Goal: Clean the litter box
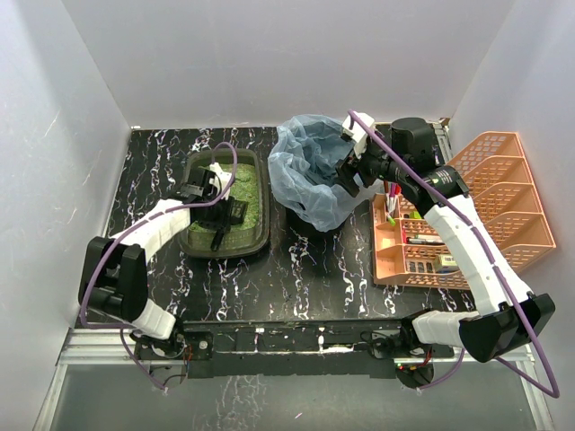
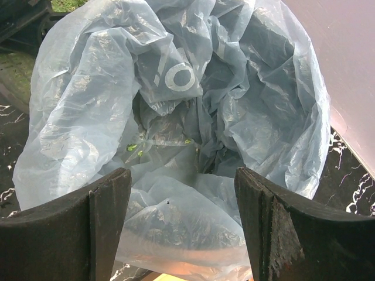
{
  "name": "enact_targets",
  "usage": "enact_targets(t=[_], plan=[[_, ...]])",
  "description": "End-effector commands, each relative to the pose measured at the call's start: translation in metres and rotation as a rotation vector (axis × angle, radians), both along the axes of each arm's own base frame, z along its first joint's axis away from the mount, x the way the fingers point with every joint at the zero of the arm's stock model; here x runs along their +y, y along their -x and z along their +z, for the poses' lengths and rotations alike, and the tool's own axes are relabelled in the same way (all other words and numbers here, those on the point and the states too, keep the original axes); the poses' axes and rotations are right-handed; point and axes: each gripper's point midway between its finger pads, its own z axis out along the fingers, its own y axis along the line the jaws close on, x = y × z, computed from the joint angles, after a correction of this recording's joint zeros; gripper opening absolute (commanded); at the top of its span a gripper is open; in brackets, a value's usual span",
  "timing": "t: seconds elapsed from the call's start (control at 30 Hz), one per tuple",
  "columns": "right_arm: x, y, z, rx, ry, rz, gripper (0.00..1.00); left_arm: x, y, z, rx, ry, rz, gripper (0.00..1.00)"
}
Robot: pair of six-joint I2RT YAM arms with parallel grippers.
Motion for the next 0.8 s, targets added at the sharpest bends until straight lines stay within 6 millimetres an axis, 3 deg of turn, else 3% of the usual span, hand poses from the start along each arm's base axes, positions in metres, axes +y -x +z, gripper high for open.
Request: enact_targets(t=[0.0, 0.2, 0.4, 0.53, 0.77], plan=[[0.004, -0.008, 0.022, -0.095, -0.01, 0.011, 0.77, 0.001, 0.021, 0.0, 0.079, -0.009, -0.026, 0.31], [0.004, -0.011, 0.035, -0.131, 0.009, 0.015, 0.77, -0.005, 0.018, 0.039, -0.04, 0.056, -0.045, 0.16], [0.022, -0.013, 0.046, -0.161, 0.024, 0.069, 0.77, 0.008, 0.02, 0.074, -0.149, 0.106, -0.017, 0.01], [0.054, -0.005, 0.055, -0.179, 0.016, 0.17, 0.77, 0.01, 0.031, 0.094, -0.183, 0.227, -0.022, 0.0], [0.144, 0.02, 0.067, -0.22, -0.056, 0.493, 0.73, 0.003, 0.056, 0.146, -0.245, 0.557, -0.07, 0.0]])
